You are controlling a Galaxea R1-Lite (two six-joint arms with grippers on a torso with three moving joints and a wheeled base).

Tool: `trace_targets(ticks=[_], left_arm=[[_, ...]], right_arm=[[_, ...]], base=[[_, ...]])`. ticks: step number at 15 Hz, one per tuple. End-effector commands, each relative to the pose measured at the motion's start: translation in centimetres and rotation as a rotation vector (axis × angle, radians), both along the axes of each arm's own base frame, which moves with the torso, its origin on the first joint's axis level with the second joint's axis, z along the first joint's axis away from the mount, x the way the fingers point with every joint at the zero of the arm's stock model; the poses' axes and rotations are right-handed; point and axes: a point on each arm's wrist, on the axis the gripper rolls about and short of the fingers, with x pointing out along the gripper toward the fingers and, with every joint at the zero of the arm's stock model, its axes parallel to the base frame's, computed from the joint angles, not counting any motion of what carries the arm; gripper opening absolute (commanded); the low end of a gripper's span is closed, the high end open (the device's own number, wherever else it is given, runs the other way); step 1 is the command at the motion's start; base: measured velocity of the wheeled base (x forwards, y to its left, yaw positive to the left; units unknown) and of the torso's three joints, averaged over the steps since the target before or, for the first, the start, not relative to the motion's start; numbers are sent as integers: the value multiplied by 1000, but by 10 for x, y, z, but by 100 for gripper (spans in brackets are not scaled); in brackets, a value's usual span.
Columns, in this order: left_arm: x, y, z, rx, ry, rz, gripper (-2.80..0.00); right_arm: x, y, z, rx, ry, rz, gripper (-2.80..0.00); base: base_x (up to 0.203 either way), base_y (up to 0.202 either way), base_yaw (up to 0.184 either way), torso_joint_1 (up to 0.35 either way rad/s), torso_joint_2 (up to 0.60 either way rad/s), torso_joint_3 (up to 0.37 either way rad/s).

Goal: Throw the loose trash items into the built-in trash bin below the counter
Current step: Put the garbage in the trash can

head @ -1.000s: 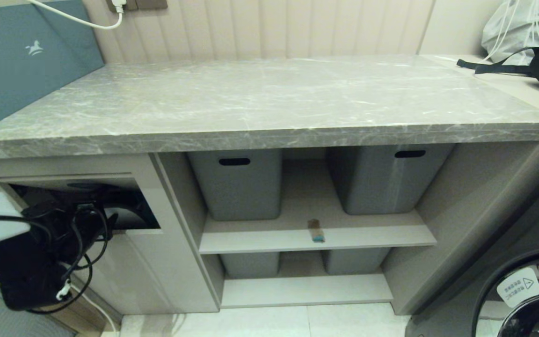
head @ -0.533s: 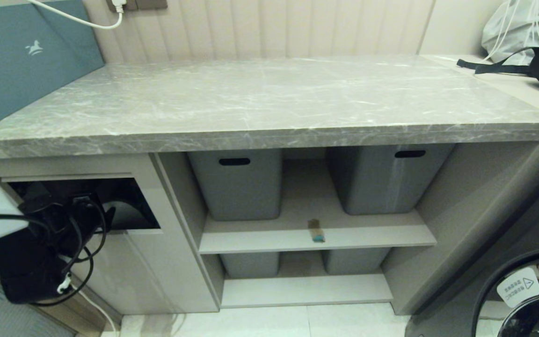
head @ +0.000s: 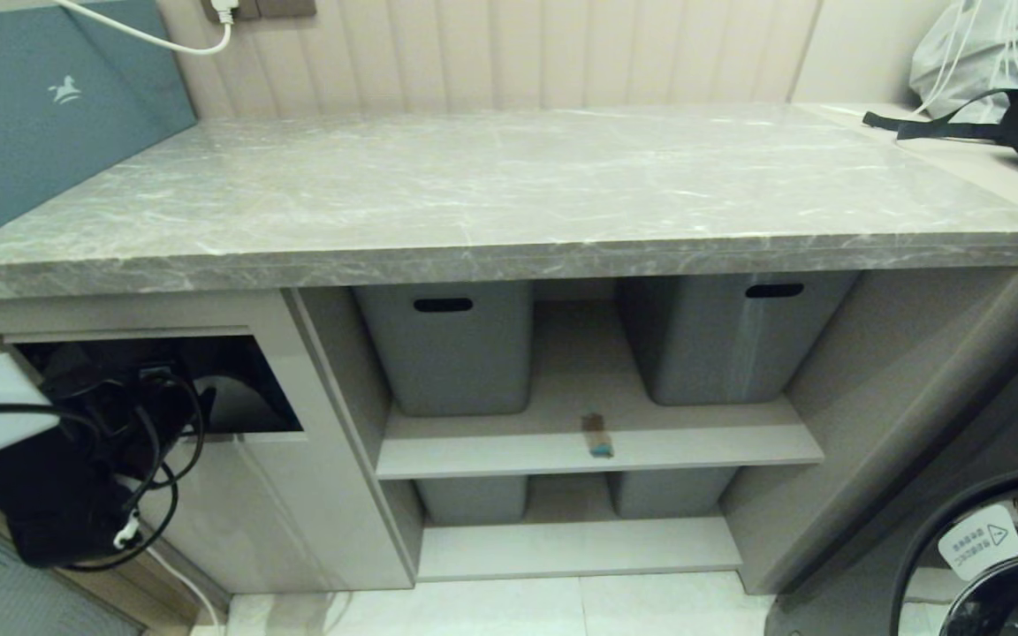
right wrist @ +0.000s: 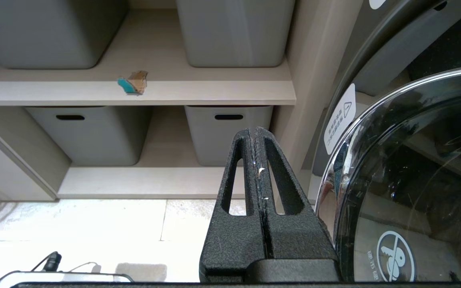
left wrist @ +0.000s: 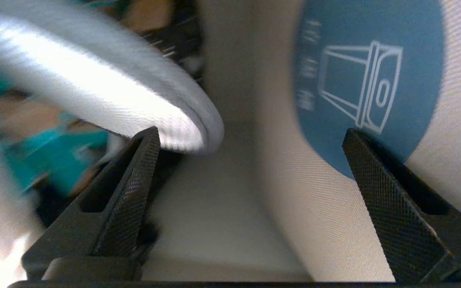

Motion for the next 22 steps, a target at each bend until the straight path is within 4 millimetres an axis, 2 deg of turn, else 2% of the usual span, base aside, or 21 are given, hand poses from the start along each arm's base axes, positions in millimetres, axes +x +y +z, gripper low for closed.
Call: trace_targets(ticks=[1, 4, 7, 10, 13, 17, 22], left_arm=[[11, 3, -5, -2, -20, 3, 0], [13, -3, -13, -6, -1, 14, 0], [18, 0, -10, 27, -19, 16, 0], [26, 23, -24, 156, 19, 123, 0], [15, 26, -29, 134, 62, 162, 0], [15, 19, -15, 135, 21, 129, 0], [21, 43, -3, 148, -44, 172, 0]], right_arm=[[0, 0, 0, 0, 0, 0, -280], [0, 0, 0, 0, 0, 0, -280], [0, 0, 0, -6, 0, 0, -280], [0, 0, 0, -5, 0, 0, -280], [0, 0, 0, -6, -1, 0, -280], [0, 0, 0, -6, 0, 0, -280], [0, 0, 0, -4, 0, 0, -280]], base=[[0, 0, 0, 0, 0, 0], [0, 0, 0, 0, 0, 0], [0, 0, 0, 0, 0, 0], [0, 0, 0, 0, 0, 0], [0, 0, 0, 0, 0, 0], [0, 0, 0, 0, 0, 0], [0, 0, 0, 0, 0, 0]])
